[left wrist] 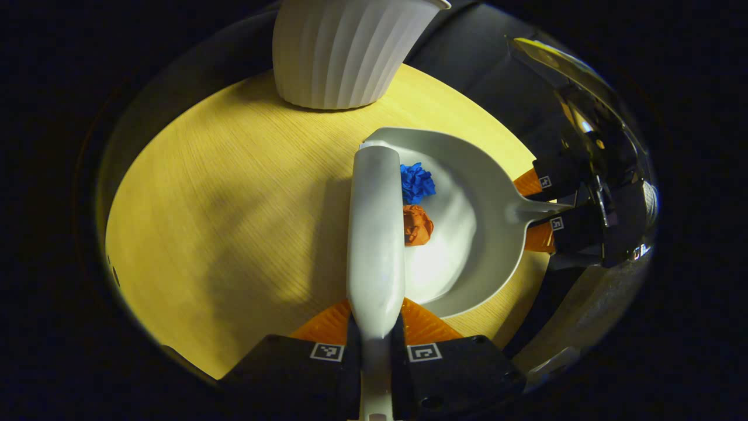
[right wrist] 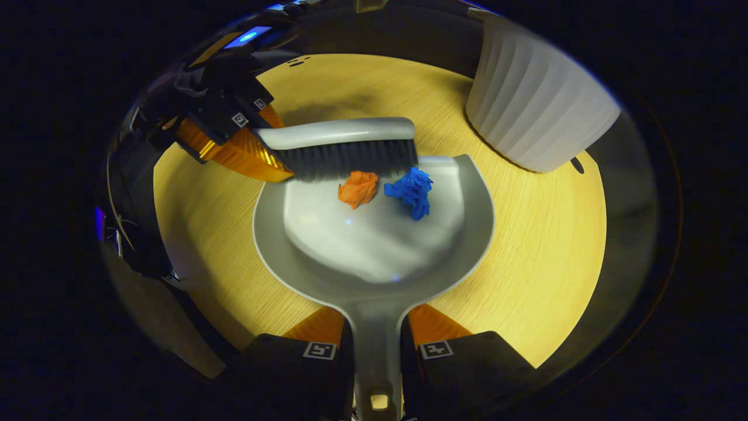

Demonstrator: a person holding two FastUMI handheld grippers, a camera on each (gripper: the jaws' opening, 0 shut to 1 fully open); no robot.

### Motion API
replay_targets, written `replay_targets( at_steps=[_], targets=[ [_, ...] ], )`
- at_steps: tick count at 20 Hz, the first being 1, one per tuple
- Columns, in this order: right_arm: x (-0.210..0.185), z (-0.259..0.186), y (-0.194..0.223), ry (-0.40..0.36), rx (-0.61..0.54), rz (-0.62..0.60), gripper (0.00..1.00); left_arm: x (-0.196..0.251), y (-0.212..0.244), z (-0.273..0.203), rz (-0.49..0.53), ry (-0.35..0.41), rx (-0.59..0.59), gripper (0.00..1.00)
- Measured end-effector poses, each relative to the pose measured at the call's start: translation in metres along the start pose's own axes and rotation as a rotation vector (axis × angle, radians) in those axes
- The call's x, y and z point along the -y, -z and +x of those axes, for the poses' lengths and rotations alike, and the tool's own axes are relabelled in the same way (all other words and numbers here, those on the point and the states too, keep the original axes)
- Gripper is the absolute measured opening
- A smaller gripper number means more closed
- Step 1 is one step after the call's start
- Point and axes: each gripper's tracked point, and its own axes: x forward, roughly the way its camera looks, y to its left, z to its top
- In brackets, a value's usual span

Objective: Pick up the small broom and dustpan from the desktop, sweep the trash into the dustpan with the broom, and then empty the trash into the garbage bin.

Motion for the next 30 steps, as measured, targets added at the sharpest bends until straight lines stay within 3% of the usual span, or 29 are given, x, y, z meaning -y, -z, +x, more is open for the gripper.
replay_targets(
  at_steps=[4,5,6,9,11,12,13,20,30],
  targets=[
    [-0.003,0.002,-0.001,0.031,0.023,0.051,0.37,0.004,-0.004,-0.026,-0.02,-0.071,0.063,0.25],
    [-0.004,0.002,-0.001,0.047,0.028,0.066,0.32,0.006,-0.003,-0.03,-0.031,-0.099,0.089,0.25],
    [-0.005,-0.001,-0.002,0.063,0.03,0.082,0.37,0.003,-0.003,-0.035,-0.04,-0.136,0.112,0.25],
    [-0.004,-0.013,-0.001,0.102,0.046,0.148,0.37,-0.003,0.016,-0.04,-0.094,-0.232,0.163,0.25],
    [-0.004,-0.018,-0.005,0.133,0.067,0.207,0.37,-0.006,0.036,-0.027,-0.15,-0.247,0.18,0.25],
    [-0.004,-0.019,-0.008,0.147,0.077,0.233,0.32,-0.011,0.043,-0.018,-0.167,-0.253,0.183,0.25],
    [-0.003,-0.023,-0.012,0.162,0.091,0.26,0.37,-0.019,0.052,-0.007,-0.18,-0.263,0.186,0.25],
    [0.008,-0.069,-0.037,0.278,0.177,0.417,0.37,-0.039,0.088,0.021,-0.246,-0.264,0.195,0.25],
    [0.06,-0.093,-0.074,0.474,0.274,0.439,0.37,-0.05,0.114,0.033,-0.3,-0.238,0.198,0.27]
  ],
)
